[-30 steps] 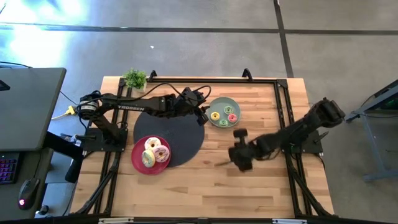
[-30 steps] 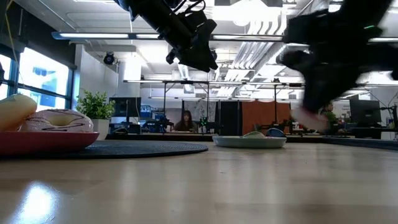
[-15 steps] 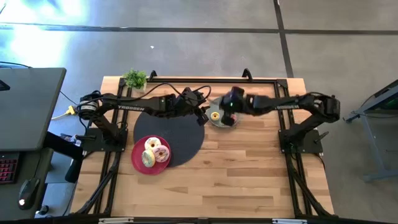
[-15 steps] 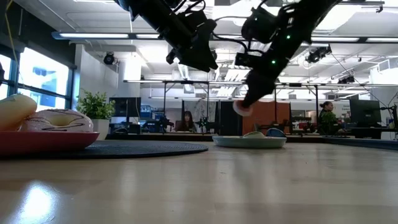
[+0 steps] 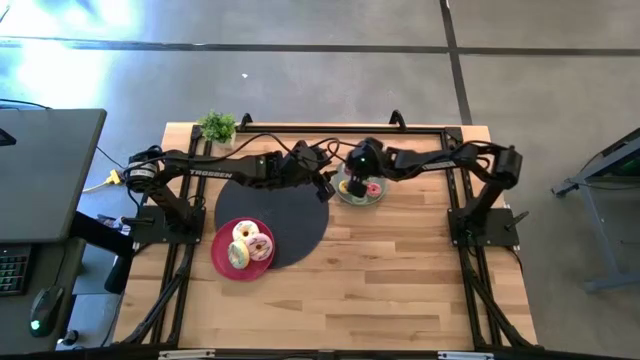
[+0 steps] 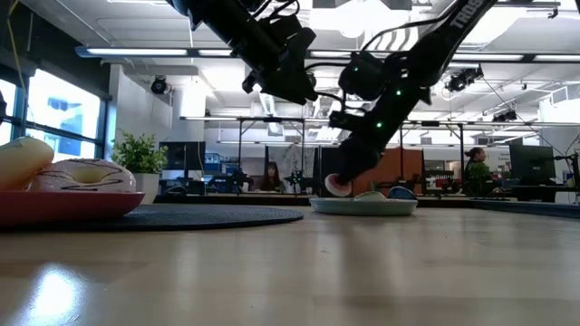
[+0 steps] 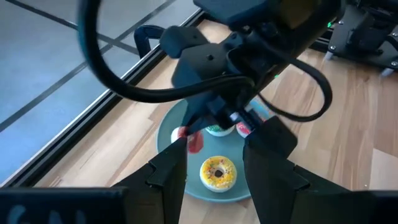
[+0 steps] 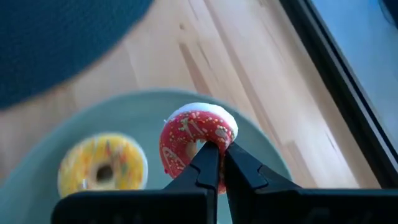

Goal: Pick & Place donuts
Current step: Put the small pink donut on the gray plate

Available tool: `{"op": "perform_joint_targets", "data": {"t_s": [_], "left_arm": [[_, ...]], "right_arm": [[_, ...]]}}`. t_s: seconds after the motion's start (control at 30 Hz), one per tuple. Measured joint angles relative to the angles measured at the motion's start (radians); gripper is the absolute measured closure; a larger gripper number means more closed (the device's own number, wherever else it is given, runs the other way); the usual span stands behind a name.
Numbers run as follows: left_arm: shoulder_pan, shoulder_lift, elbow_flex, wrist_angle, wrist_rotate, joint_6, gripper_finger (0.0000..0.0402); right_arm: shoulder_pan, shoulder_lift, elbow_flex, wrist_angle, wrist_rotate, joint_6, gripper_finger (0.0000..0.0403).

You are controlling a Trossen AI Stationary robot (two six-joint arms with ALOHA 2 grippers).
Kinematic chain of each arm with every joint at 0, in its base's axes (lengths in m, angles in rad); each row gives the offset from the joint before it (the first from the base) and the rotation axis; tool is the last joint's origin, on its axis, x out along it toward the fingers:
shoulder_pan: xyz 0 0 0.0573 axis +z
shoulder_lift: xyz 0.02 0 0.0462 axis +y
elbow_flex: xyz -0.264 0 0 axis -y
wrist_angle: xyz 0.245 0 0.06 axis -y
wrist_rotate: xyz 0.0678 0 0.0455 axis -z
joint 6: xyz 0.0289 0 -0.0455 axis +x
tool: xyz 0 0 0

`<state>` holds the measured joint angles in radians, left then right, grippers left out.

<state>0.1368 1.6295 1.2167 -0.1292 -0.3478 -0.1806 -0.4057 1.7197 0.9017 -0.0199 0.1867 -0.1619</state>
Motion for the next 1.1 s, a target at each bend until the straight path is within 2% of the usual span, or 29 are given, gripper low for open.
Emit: {"op": "perform_joint_targets", "data": {"t_s": [0.13, 0.33, 0.7, 0.87, 1.1], "left_arm": [[0.0, 0.0, 0.0, 0.0, 0.0, 0.0, 0.0252], [0.0, 0.0, 0.0, 0.0, 0.0, 0.0, 0.0252], [0.0, 0.0, 0.0, 0.0, -0.001, 0.0, 0.0252], [0.0, 0.0, 0.0, 0.0, -0.001, 0.0, 0.0252], [0.0, 0.0, 0.0, 0.001, -0.001, 0.0, 0.0252]], "right_arm": [[-0.006, 0.032, 0.0, 0.06, -0.004, 0.003, 0.0387], [-0.009, 0.05, 0.0, 0.016, 0.041, 0.004, 0.0335], [-0.009, 0.046, 0.0, -0.005, 0.032, 0.043, 0.0254], [-0.009, 0.003, 0.0, -0.082, -0.046, 0.065, 0.0239], [-0.009, -0.107, 0.0, -0.117, -0.085, 0.105, 0.0242]]}}
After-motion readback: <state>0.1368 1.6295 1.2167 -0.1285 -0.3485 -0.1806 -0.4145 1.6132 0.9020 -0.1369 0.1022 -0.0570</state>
